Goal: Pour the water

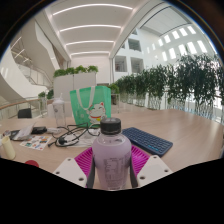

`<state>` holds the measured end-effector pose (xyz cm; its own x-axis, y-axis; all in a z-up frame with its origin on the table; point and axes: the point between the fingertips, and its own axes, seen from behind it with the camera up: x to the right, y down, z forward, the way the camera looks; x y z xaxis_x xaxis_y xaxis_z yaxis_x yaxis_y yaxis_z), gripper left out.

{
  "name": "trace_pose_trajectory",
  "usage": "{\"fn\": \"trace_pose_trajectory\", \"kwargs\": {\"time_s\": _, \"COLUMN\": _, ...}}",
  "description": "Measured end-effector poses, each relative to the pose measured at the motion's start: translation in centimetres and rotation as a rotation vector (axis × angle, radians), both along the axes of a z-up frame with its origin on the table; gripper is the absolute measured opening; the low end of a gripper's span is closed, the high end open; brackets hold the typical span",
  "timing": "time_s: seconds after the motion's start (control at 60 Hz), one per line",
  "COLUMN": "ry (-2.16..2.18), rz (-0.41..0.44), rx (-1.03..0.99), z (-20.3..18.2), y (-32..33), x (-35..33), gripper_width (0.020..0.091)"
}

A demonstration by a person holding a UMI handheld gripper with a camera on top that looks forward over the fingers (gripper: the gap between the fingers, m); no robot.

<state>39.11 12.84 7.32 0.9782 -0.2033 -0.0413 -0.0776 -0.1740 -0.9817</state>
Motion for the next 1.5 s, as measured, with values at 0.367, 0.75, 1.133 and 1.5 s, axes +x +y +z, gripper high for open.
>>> {"fn": "trace_pose_trajectory", "kwargs": {"time_s": 0.367, "ry": -0.396, "rz": 0.067, "rx": -0.073, "z": 14.1, "y": 0.3, "x": -9.3, "gripper_width": 0.0424}}
{"fn": "trace_pose_trajectory", "kwargs": {"time_s": 0.75, "ry": -1.777, "rz": 0.338, "rx": -0.192, "z": 14.1, "y": 4.8, "x": -38.8, "gripper_width": 0.0424}}
{"fn": "trace_pose_trajectory", "kwargs": {"time_s": 1.133, "ry": -2.344, "rz": 0.55, "rx": -0.422, "z": 8.1, "y": 4.1, "x": -42.6, "gripper_width": 0.0425}}
{"fn": "trace_pose_trajectory", "kwargs": {"time_s": 1.5, "ry": -0.75, "rz": 0.196, "rx": -0.049, "z": 17.9, "y": 4.0, "x": -39.7, "gripper_width": 0.0453}}
